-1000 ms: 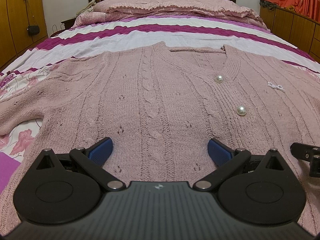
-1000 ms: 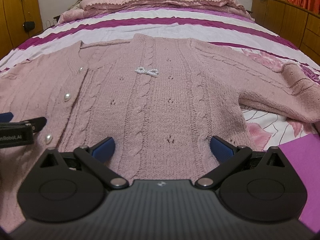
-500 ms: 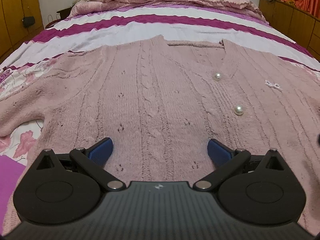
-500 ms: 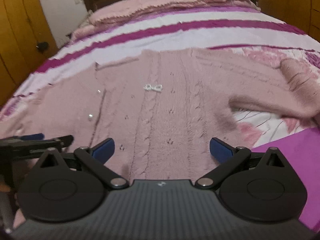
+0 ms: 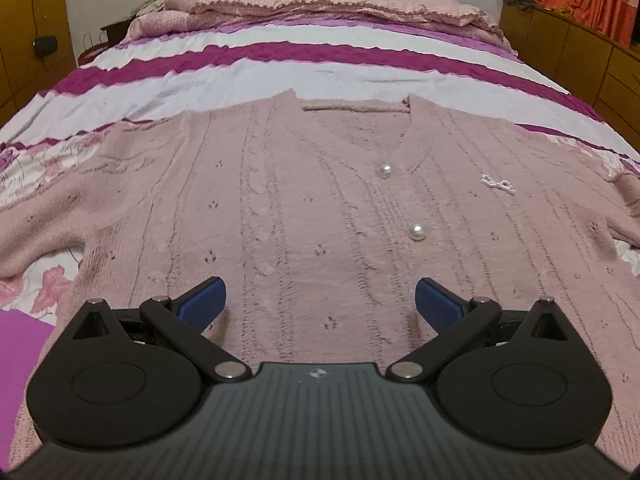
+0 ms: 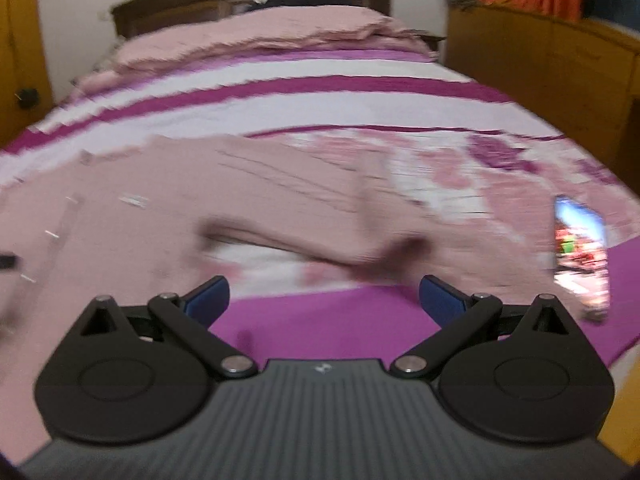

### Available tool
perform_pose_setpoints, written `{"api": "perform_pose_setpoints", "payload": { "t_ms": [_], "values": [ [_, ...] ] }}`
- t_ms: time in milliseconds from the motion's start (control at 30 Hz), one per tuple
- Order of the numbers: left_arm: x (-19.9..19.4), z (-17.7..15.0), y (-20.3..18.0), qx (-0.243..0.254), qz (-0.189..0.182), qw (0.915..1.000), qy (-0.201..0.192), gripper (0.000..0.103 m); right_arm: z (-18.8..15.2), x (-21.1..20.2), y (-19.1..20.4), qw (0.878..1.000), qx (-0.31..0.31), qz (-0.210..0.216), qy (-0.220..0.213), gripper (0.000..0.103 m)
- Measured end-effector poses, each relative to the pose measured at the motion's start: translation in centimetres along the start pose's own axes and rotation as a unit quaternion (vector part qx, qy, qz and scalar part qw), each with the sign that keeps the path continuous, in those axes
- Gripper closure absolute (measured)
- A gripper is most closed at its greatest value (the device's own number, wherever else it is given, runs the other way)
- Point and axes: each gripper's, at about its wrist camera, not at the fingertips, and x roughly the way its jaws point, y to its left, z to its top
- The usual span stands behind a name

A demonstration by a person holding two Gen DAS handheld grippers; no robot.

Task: Fold small clothes
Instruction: 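Grasp the cuff of a cardigan sleeve with the right gripper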

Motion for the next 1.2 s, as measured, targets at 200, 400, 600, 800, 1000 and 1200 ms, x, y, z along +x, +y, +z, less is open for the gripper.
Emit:
{"api": "perform_pose_setpoints", "payload": {
  "t_ms": [200,400,600,800,1000,1200],
  "values": [
    [-0.4,0.2,-0.8,0.009,0.010,0.9999,0.002,0.000,-1.0,3.1,-3.6,0.998,-0.010,-0.053,0.011,0.001],
    [-0.8,0.0,-0.6,0.026,0.034,0.9991,0.001,0.000,-1.7,5.3,-5.6,0.999,0.017,-0.051,0.009,0.024],
    [-1.2,-0.2,-0.3,0.032,0.038,0.9988,0.001,0.000,-0.8,4.7,-5.8,0.998,0.035,-0.057,-0.008,0.079],
    [-1.7,0.0,-0.1,0.029,0.032,0.9991,-0.008,0.000,1.3,1.5,-6.4,0.992,0.088,-0.054,-0.067,0.087],
    [-2.8,0.1,1.1,0.011,0.034,0.9993,-0.013,0.000,4.5,-0.9,-6.9,0.977,0.175,-0.022,-0.122,0.087],
    [-4.1,0.2,2.6,0.018,0.040,0.9988,-0.020,0.000,8.0,-2.5,-4.6,0.971,0.180,0.030,-0.155,0.088]
  ]
}}
